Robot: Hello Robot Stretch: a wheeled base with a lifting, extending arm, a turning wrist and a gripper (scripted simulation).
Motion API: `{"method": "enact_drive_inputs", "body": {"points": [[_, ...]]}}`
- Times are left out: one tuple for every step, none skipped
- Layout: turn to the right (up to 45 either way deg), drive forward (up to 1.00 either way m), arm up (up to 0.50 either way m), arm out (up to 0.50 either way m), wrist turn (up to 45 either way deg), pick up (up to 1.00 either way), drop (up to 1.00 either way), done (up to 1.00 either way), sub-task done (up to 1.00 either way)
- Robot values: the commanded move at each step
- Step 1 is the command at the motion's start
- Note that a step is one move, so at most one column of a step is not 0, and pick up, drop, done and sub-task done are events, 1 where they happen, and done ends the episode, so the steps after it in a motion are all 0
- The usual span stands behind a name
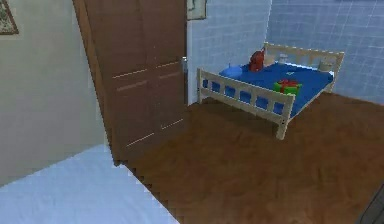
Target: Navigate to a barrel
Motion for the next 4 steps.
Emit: {"method": "enact_drive_inputs", "body": {"points": [[0.0, 0.35, 0.00, 0.00, 0.0, 0.00, 0.00, 0.00, 0.00], [45.0, 0.00, 0.00, 0.00, 0.0, 0.00, 0.00, 0.00, 0.00], [3.0, 0.00, 0.00, 0.00, 0.0, 0.00, 0.00, 0.00, 0.00], [0.0, 1.00, 0.00, 0.00, 0.0, 0.00, 0.00, 0.00, 0.00]]}}
